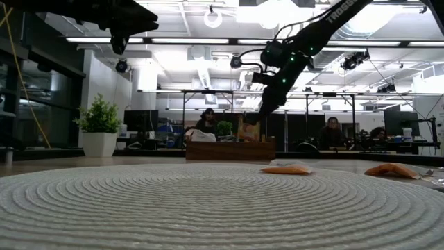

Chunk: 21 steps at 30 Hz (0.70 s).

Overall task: Pick & Place Tea
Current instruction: Put the yellow tea bag into the right section of the wooden organizer

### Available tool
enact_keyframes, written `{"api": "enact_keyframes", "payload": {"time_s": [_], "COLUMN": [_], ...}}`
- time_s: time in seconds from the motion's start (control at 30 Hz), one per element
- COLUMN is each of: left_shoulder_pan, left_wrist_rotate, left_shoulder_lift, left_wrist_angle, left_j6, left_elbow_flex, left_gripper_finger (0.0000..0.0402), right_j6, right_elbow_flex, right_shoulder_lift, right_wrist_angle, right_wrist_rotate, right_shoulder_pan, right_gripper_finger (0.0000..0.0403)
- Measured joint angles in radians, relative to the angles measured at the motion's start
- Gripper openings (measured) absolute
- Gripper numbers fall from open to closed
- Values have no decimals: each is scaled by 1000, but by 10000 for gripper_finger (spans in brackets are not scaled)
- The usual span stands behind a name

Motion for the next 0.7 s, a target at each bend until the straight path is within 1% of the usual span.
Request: {"api": "enact_keyframes", "payload": {"time_s": [0.17,0.3,0.57,0.7], "left_shoulder_pan": [0,0,0,0], "left_wrist_rotate": [0,0,0,0], "left_shoulder_lift": [0,0,0,0], "left_wrist_angle": [0,0,0,0], "left_j6": [0,0,0,0], "left_elbow_flex": [0,0,0,0], "left_gripper_finger": [83,83,83,83], "right_j6": [-19,-21,-28,-39], "right_elbow_flex": [-10,-22,-22,-22], "right_shoulder_lift": [0,0,0,0], "right_wrist_angle": [-31,-61,-67,-66], "right_wrist_rotate": [1,37,20,-7], "right_shoulder_pan": [-15,-27,-39,-33], "right_gripper_finger": [0,0,0,0]}}
